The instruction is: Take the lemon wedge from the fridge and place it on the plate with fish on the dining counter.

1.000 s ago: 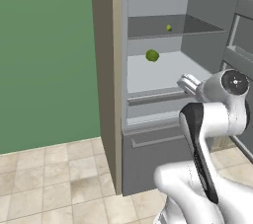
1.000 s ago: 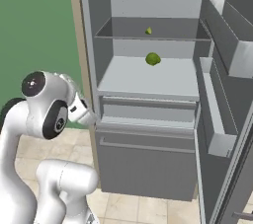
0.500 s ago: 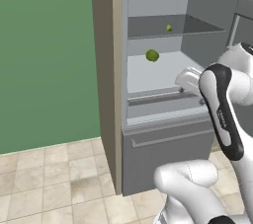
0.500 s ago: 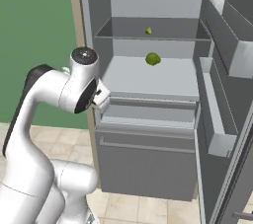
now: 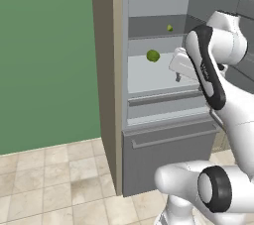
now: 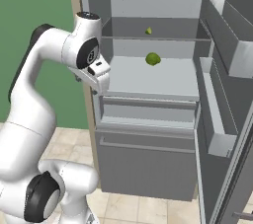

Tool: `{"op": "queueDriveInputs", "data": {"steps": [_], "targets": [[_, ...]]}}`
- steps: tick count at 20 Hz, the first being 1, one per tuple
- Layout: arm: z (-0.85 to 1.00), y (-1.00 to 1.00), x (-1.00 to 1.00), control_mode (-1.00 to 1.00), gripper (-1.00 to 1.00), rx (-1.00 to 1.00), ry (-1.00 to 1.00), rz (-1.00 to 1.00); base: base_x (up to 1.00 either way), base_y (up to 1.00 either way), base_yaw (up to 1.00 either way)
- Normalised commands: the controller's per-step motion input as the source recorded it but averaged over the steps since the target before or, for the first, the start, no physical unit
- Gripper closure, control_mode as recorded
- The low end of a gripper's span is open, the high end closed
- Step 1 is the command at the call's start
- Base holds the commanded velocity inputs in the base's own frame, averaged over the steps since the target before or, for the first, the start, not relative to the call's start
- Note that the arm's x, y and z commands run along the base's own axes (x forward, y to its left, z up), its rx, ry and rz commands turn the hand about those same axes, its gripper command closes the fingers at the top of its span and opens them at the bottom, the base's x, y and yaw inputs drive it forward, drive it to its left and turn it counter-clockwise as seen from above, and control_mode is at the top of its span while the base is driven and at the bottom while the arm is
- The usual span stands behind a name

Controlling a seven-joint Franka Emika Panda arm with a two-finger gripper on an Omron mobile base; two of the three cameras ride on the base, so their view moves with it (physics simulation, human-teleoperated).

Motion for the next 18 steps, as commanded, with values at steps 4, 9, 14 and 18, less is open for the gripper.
{"op": "queueDriveInputs", "data": {"steps": [4, 9, 14, 18], "targets": [[-0.02, -0.38, -0.13, -1.00, -1.00, -0.02, -0.05, 0.00, 0.00, 0.00, 0.00], [-0.07, -0.53, -0.36, -1.00, -1.00, -0.17, -0.19, 0.00, 0.00, 0.00, 0.00], [-0.13, -0.05, -0.07, -1.00, -1.00, -0.23, -0.14, 0.04, 0.00, 0.00, 0.00], [-0.02, 0.00, 0.02, -1.00, -1.00, -0.07, -0.05, 0.02, 0.00, 0.00, 0.00]]}}
